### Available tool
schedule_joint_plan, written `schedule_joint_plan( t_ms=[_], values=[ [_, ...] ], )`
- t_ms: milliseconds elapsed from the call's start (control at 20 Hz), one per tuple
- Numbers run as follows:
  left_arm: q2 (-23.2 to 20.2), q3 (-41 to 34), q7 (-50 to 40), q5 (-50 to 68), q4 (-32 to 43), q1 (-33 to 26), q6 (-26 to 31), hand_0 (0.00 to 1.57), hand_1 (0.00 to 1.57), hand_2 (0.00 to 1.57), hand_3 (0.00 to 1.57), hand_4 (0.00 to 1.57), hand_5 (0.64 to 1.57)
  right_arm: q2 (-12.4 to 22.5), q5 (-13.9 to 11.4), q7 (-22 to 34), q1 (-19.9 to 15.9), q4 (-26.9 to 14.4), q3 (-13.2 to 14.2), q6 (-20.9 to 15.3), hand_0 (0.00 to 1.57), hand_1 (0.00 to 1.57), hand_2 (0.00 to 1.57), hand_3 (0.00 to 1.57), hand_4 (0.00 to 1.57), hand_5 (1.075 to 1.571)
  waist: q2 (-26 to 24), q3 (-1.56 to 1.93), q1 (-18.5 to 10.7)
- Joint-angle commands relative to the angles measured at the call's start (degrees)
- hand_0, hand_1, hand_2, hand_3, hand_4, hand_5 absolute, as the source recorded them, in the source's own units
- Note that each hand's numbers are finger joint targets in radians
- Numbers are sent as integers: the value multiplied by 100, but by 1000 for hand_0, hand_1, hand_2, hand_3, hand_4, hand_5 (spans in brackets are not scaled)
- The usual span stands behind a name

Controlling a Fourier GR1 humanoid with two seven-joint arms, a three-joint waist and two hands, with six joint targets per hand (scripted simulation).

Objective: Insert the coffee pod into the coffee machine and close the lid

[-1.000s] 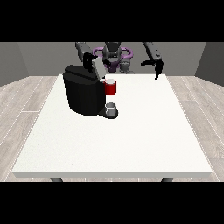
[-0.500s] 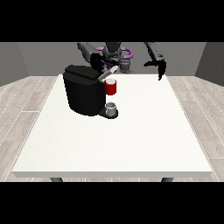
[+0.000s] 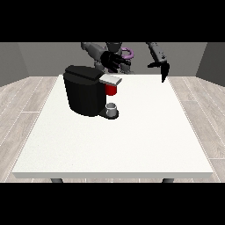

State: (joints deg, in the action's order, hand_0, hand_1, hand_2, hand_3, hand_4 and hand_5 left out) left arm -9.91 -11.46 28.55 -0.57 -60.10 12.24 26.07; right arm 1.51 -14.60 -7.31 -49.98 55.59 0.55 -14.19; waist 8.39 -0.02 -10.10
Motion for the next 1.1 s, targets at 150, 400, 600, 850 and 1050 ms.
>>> schedule_joint_plan(
  t_ms=[150,400,600,850,1050],
  values=[
    [-71,-9,204,71,225,142,163,0,0,0,0,398,1571,-60,-265,-108,-528,-197,-130,-43,0,0,0,0,383,1571,119,1,-153],
    [109,197,209,-101,266,104,17,0,0,0,0,354,1571,-148,-35,-123,-518,-208,-379,-163,0,0,0,0,407,1571,-62,2,-258],
    [-61,194,84,-41,355,112,250,0,0,0,0,353,1571,-150,418,-267,32,-52,-954,-129,0,0,0,0,429,1571,-315,3,-344],
    [286,384,321,-225,536,-108,-2,0,0,0,0,168,1571,-151,464,-529,542,34,-1704,204,0,0,0,0,527,1571,-391,3,-216],
    [235,253,501,-203,731,-132,-93,0,0,0,0,168,1571,-151,1241,-1203,1580,735,-2502,560,0,0,0,0,461,1571,-551,6,-5]
  ],
)
